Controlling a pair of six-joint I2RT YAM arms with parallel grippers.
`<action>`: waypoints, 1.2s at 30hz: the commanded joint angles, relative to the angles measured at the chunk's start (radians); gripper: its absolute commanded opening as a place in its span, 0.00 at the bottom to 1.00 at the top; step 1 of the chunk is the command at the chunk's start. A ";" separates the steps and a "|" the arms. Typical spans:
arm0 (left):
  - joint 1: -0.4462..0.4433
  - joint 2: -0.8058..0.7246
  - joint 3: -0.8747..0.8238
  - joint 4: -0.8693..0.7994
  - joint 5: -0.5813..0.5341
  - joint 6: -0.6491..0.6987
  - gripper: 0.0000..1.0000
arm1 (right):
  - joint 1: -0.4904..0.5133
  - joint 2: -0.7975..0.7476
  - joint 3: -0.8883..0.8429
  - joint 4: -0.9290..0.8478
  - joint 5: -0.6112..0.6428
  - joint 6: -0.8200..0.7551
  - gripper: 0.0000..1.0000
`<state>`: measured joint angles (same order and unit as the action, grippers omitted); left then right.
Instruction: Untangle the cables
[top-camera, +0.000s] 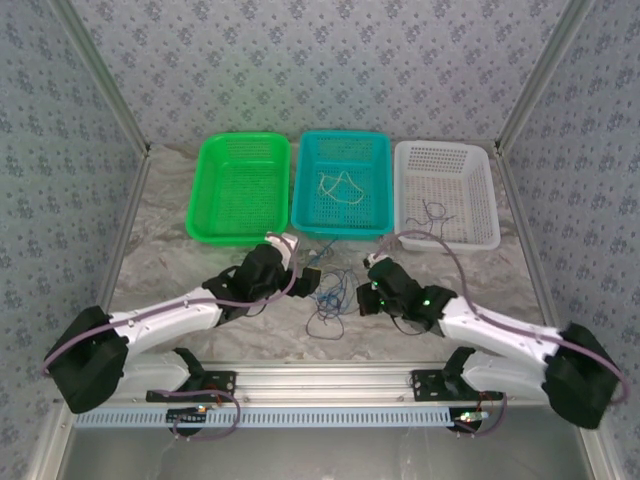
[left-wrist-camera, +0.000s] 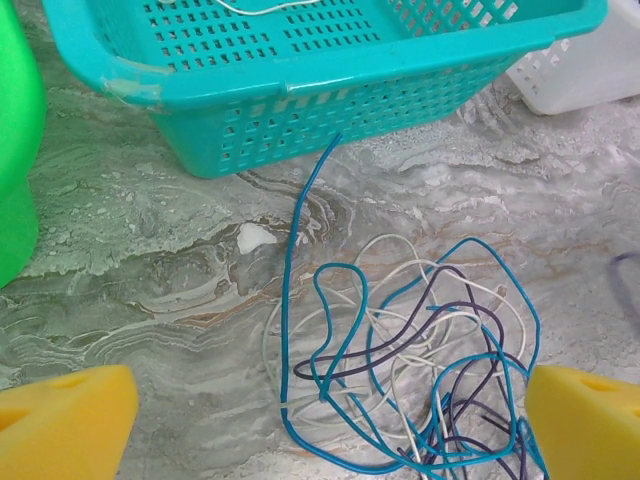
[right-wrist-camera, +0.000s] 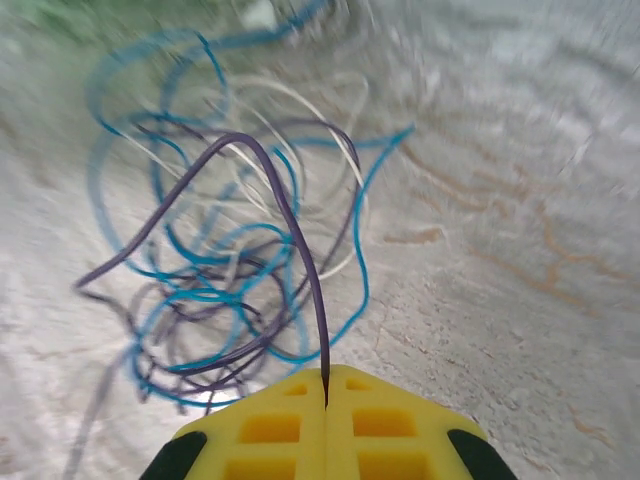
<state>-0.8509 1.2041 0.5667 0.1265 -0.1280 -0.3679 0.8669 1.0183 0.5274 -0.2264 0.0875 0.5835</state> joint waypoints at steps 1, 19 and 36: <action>-0.001 -0.035 -0.017 0.059 0.010 0.007 0.99 | 0.006 -0.141 0.046 -0.163 0.056 -0.020 0.00; -0.115 -0.053 0.032 0.259 0.211 0.133 0.99 | 0.011 -0.131 0.366 -0.387 -0.029 -0.201 0.00; -0.123 -0.035 0.007 0.360 0.136 0.139 1.00 | 0.007 -0.191 0.591 -0.462 -0.100 -0.263 0.00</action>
<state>-0.9653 1.2041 0.5835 0.3912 0.0353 -0.2283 0.8711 0.8444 1.0492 -0.6487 0.0071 0.3565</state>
